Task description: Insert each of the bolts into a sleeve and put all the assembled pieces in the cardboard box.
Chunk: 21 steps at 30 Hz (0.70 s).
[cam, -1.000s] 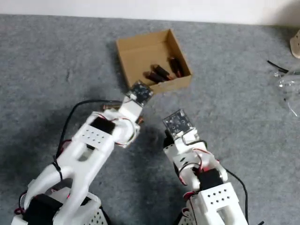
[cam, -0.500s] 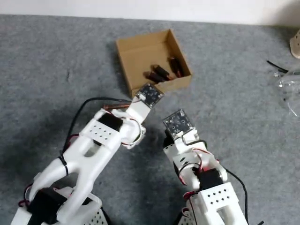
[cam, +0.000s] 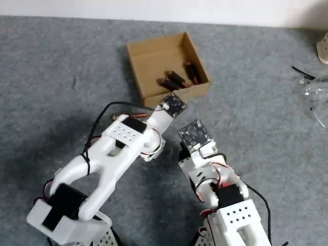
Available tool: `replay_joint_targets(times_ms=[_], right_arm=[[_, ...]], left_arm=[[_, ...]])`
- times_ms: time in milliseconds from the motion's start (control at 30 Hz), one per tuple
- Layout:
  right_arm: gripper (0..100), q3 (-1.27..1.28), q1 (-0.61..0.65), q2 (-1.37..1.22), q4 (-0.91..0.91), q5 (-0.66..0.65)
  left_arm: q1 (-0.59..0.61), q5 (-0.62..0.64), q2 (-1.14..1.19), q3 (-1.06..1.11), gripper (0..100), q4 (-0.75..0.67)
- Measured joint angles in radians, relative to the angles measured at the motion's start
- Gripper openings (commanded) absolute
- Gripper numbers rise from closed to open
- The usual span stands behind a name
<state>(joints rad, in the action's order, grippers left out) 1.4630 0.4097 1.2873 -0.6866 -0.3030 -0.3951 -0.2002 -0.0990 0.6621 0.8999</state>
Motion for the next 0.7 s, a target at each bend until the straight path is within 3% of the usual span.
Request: replay_joint_targets(times_ms=[267,700], right_arm=[[0.5,0.0,0.0,0.0,0.031,0.0],[0.5,0.0,0.0,0.0,0.031,0.0]], left_arm=[[0.077,0.015,0.017,-0.041,15,0.015],[0.077,0.021,0.164,-0.107,15,0.021]])
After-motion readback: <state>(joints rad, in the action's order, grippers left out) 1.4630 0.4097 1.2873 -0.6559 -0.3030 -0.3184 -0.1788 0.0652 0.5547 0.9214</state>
